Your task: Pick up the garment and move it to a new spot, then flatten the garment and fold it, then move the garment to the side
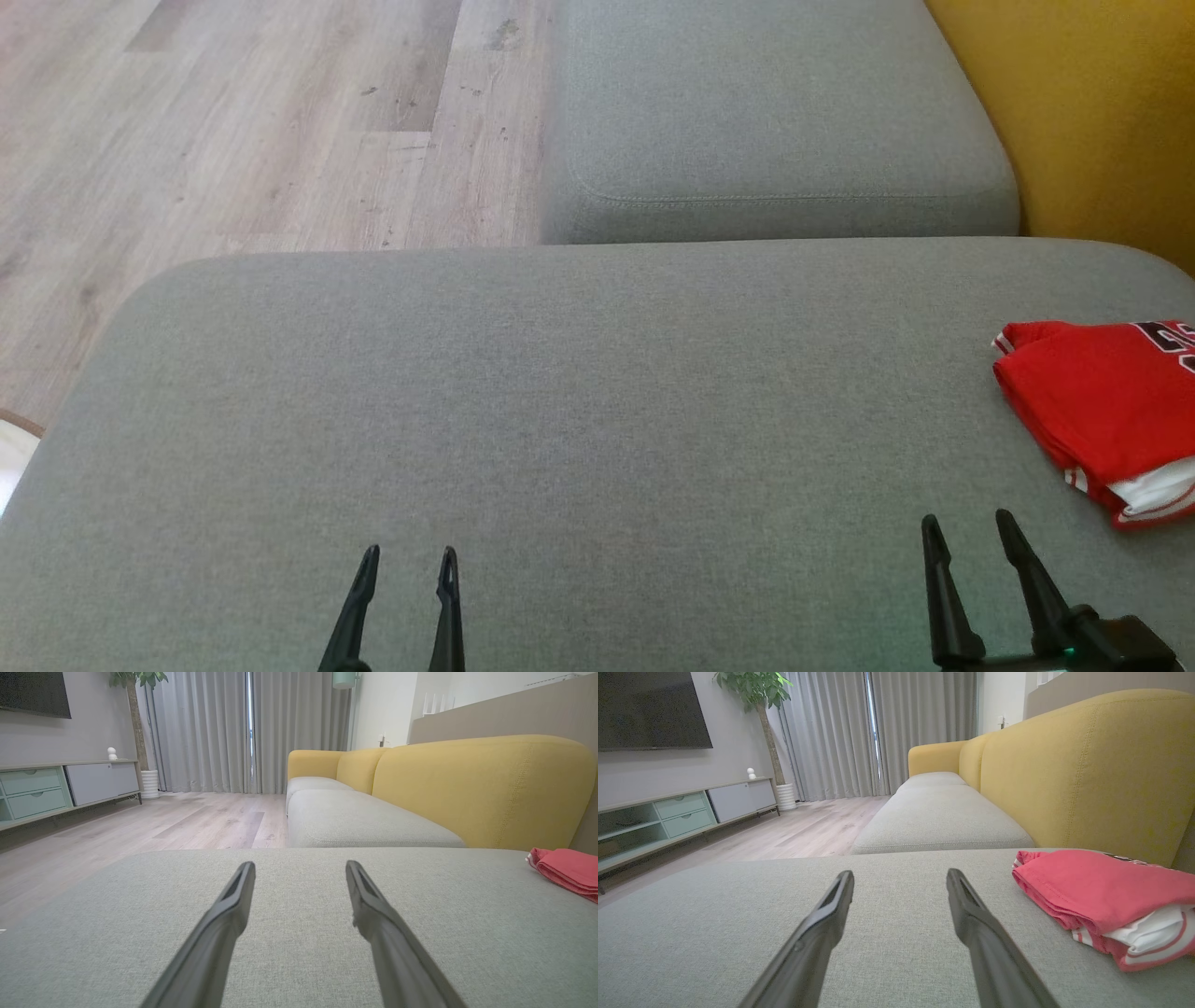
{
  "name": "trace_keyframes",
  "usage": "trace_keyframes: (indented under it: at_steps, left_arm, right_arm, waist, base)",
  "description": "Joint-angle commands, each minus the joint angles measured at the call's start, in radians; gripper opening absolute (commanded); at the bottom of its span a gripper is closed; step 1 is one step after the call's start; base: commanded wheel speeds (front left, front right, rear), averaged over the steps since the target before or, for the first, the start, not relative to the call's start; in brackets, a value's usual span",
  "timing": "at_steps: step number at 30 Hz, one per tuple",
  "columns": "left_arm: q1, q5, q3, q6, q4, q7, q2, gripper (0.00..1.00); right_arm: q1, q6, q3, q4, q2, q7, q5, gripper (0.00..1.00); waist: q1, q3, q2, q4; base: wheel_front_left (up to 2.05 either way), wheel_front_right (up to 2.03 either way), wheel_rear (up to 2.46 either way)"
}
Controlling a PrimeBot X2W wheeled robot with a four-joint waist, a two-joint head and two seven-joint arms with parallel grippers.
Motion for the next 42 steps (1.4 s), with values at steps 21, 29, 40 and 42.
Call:
trace_keyframes:
  at_steps: [21, 29, 40, 42]
  left_arm:
    - [-0.003, -0.069, 0.01, -0.015, 0.041, 0.01, 0.003, 0.0]
    - [-0.03, -0.183, 0.031, -0.034, 0.053, 0.03, 0.009, 0.0]
    - [-0.06, -0.308, 0.054, -0.054, 0.067, 0.053, 0.015, 0.0]
    - [-0.066, -0.333, 0.059, -0.058, 0.069, 0.058, 0.016, 0.0]
  right_arm:
    - [-0.011, 0.0, 0.005, 0.048, -0.001, 0.011, 0.066, 0.0]
    - [-0.041, 0.0, 0.002, 0.059, -0.008, 0.032, 0.179, 0.0]
    - [-0.072, 0.001, -0.003, 0.069, -0.013, 0.056, 0.302, 0.0]
    - [-0.078, 0.001, -0.004, 0.07, -0.014, 0.061, 0.327, 0.0]
  waist:
    - [0.0, 0.016, -0.0001, -0.012]
    - [0.0, 0.025, -0.0001, -0.016]
    - [0.0, 0.035, -0.0001, -0.02]
    - [0.0, 0.038, -0.0001, -0.02]
  base:
    - [0.0, 0.0, 0.0]
    - [0.0, 0.0, 0.0]
    - [0.0, 0.0, 0.0]
    - [0.0, 0.0, 0.0]
